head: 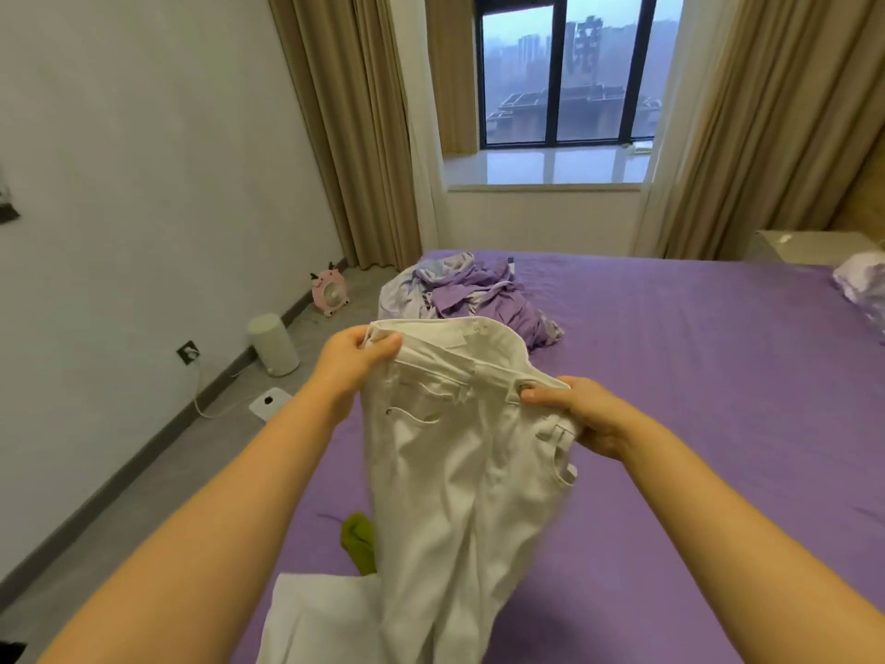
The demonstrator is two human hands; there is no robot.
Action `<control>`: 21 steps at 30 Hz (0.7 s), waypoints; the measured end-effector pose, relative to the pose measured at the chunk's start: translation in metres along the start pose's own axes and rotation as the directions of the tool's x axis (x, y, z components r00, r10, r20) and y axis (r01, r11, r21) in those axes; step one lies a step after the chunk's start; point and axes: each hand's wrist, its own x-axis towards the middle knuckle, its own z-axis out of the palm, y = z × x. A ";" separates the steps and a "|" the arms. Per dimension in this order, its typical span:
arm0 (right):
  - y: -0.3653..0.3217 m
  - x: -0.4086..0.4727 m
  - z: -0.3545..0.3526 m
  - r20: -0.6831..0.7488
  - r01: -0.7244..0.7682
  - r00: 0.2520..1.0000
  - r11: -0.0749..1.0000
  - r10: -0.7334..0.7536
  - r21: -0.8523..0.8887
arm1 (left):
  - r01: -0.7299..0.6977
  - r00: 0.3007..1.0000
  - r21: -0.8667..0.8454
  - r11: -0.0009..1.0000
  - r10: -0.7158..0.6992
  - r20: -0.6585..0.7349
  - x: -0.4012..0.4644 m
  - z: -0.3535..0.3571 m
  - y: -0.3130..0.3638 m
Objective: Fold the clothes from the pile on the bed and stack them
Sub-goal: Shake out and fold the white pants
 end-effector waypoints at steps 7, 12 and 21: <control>-0.076 -0.058 0.019 0.162 0.172 0.972 0.985 -0.168 -0.010 | -0.254 0.966 0.063 0.965 0.256 -0.039 -0.022 -0.032 0.107; -0.114 -0.094 0.015 0.023 0.341 0.940 0.938 -0.341 -0.053 | -0.354 0.919 0.115 0.928 0.368 -0.144 -0.033 -0.059 0.145; -0.146 -0.156 0.024 0.227 0.509 0.848 0.855 -0.479 -0.100 | -0.431 0.867 0.153 0.889 0.455 -0.201 -0.046 -0.073 0.170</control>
